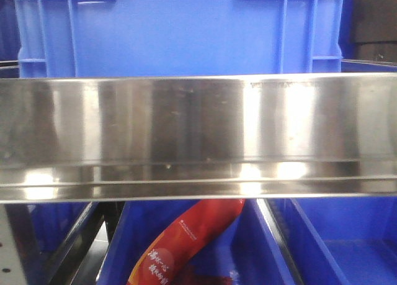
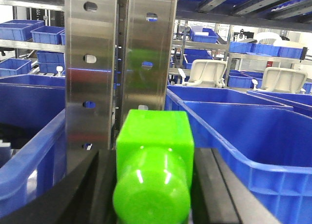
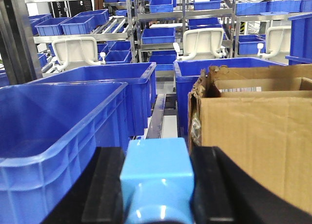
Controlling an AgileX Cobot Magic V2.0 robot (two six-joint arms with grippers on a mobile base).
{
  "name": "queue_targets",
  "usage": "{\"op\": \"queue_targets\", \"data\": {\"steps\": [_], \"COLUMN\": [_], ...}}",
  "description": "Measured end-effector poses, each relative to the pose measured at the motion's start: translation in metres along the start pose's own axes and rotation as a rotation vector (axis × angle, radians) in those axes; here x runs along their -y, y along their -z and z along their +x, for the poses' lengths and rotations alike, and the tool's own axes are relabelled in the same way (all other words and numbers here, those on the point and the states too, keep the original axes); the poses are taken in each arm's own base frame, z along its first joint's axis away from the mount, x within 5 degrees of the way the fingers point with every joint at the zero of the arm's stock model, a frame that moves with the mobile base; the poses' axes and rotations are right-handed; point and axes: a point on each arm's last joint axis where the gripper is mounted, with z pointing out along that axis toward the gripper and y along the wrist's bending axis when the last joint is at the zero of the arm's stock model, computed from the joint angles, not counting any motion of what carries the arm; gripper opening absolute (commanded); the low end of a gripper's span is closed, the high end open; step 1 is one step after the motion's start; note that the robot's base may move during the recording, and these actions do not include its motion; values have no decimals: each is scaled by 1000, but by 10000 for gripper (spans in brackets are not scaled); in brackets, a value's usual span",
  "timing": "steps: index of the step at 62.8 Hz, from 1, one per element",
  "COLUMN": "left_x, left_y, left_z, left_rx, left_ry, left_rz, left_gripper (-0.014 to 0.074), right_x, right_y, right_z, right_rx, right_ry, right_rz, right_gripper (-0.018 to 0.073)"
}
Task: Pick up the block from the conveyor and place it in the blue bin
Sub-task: 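Lower both blocks into the blue bins and open both grippers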
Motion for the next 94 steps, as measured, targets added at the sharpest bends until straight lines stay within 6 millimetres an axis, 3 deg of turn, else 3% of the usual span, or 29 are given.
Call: {"op": "queue_targets", "data": {"steps": [55,67,80,94], "left_x": [0,1,12,40], "left_y": [0,-4,-36,-80], "left_z": [-2,-9,-32,-43], "left_rx": [19,29,-75,-148], "left_ry": [0,13,-13,-89], "left_rz": [1,9,101,280], "left_gripper": [-111,-111,-111,-111], "right_x": [0,-1,-12,-41], "right_y": [0,-2,-29,-79], "right_z": [0,-9,-37,-48], "right_rx": [2,60,107,38], "right_ry": [2,-4,-11,-3], "right_rz": [1,-5,-84,-216], "right_gripper": [-162,-162,-162,-162]}}
